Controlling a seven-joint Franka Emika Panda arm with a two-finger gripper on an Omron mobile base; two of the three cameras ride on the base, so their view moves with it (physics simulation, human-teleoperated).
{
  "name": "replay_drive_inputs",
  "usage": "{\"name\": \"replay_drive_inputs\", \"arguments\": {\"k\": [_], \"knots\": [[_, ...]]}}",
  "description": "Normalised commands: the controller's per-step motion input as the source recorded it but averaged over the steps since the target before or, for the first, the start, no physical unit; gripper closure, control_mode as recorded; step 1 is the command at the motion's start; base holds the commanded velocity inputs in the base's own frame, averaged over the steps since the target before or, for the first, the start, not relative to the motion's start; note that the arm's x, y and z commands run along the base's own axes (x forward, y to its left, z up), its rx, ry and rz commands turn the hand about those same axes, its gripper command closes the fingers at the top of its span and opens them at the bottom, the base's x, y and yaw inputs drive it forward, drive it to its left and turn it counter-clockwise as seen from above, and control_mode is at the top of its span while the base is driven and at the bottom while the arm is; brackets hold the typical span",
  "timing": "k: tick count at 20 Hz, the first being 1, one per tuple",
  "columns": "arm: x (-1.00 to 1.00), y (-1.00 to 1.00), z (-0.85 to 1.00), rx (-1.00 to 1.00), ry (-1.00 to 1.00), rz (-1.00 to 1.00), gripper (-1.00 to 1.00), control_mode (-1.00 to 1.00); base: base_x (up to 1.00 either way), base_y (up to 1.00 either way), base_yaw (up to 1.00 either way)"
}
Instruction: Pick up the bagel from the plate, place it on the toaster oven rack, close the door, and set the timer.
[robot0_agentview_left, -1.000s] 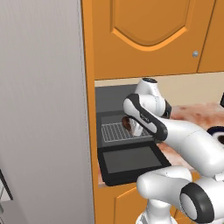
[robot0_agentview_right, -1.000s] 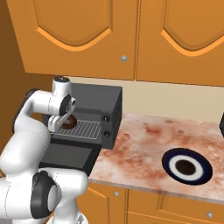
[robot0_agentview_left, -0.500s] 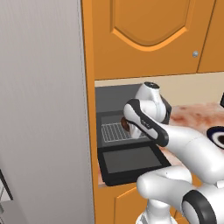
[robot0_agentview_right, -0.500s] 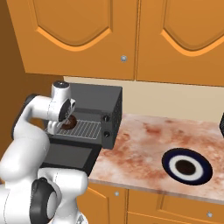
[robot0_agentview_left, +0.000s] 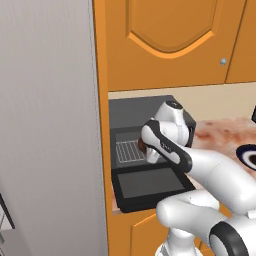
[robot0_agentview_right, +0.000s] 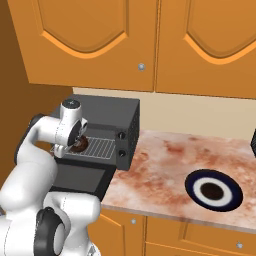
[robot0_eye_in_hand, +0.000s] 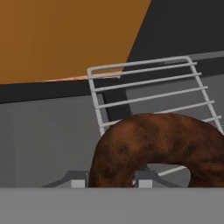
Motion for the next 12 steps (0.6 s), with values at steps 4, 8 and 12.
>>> {"name": "replay_drive_inputs", "arguments": {"k": [4, 8, 12], "knots": [[0.00, 0.00, -0.24, 0.04, 0.03, -0.08, 1.00, -1.00, 0.00, 0.00, 0.00], [0.03, 0.00, -0.09, 0.04, 0.01, -0.07, 1.00, -1.00, 0.00, 0.00, 0.00], [0.11, 0.00, 0.00, 0.04, 0.00, -0.06, 1.00, -1.00, 0.00, 0.00, 0.00]]}}
